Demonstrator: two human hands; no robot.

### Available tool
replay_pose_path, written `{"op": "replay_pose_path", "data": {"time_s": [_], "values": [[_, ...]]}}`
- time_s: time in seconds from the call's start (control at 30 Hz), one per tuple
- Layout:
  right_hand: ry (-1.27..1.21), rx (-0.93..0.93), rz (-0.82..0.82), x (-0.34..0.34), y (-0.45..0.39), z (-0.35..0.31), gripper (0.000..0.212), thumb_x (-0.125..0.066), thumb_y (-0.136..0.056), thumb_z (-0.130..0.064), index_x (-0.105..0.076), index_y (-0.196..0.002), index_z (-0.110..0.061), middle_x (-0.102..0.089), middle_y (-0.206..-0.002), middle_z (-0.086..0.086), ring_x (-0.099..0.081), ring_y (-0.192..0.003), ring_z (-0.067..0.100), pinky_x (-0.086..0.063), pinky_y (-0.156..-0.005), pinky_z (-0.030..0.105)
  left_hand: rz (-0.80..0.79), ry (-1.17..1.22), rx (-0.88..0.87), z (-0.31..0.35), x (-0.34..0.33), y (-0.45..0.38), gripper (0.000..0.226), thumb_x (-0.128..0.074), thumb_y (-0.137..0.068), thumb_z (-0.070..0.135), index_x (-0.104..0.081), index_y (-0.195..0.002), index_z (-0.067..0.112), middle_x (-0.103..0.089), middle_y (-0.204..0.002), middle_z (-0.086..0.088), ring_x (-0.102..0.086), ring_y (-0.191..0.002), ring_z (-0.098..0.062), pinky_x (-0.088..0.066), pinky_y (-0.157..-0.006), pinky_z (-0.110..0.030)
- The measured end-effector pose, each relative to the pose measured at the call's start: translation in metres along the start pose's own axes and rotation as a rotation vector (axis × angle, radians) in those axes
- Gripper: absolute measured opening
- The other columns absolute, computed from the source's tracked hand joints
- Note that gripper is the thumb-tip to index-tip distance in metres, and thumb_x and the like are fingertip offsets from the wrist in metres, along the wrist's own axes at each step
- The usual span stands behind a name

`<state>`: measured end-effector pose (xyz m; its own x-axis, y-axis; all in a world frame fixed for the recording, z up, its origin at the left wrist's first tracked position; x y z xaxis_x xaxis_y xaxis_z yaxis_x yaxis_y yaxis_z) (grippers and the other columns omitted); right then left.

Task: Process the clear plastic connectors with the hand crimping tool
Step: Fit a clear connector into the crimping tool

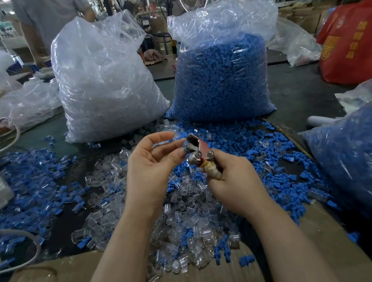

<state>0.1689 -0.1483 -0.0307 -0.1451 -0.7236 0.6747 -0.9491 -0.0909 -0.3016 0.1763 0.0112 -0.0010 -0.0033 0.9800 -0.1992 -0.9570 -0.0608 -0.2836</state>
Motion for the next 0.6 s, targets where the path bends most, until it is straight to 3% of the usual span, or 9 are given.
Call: {"op": "replay_pose_path", "data": {"time_s": [0.17, 0.33, 0.47, 0.6], "values": [[0.04, 0.022, 0.007, -0.001, -0.001, -0.002, 0.02, -0.052, -0.076, -0.018, -0.057, -0.094, -0.027, -0.059, -0.069, -0.005, -0.053, -0.063, 0.021, -0.046, -0.056, 0.038, -0.002, -0.022, 0.012, -0.001, 0.002, -0.001, 0.036, -0.074, -0.069, 0.013, -0.063, -0.103, 0.013, -0.077, -0.089, 0.001, -0.073, -0.087, -0.01, -0.054, -0.072, -0.017], [0.054, 0.032, 0.032, -0.003, -0.001, -0.001, 0.011, -0.049, -0.074, -0.028, -0.049, -0.085, -0.028, -0.056, -0.067, -0.005, -0.051, -0.061, 0.018, -0.037, -0.051, 0.034, 0.028, -0.028, 0.079, 0.0, 0.009, -0.002, 0.031, -0.07, -0.079, 0.004, -0.067, -0.108, 0.014, -0.074, -0.092, 0.0, -0.07, -0.091, -0.013, -0.058, -0.082, -0.025], [0.044, 0.014, 0.112, 0.001, 0.0, 0.003, 0.007, -0.045, -0.072, -0.033, -0.043, -0.078, -0.031, -0.051, -0.061, -0.007, -0.045, -0.056, 0.01, -0.025, -0.047, 0.03, 0.262, 0.459, 0.262, 0.0, 0.051, -0.012, 0.02, -0.056, -0.089, 0.003, -0.068, -0.104, 0.006, -0.071, -0.081, -0.004, -0.07, -0.076, -0.011, -0.059, -0.08, -0.023], [0.014, 0.021, 0.138, 0.003, 0.001, 0.006, 0.01, -0.05, -0.075, -0.032, -0.043, -0.077, -0.039, -0.054, -0.064, -0.01, -0.047, -0.058, 0.011, -0.029, -0.046, 0.031, 0.475, 0.967, 0.284, -0.007, 0.112, -0.013, 0.019, -0.064, -0.079, 0.009, -0.07, -0.096, 0.006, -0.07, -0.089, -0.001, -0.069, -0.074, -0.011, -0.058, -0.072, -0.024]]}}
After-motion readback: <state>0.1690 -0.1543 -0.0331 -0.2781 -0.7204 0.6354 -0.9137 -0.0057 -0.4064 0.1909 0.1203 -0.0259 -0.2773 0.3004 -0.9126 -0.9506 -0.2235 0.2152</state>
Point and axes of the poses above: each hand's wrist, its own y-axis away from the middle knuckle, its own x-axis out of the back of the hand, z = x × y, the point moved 3 cm from there along -y, towards the middle knuckle
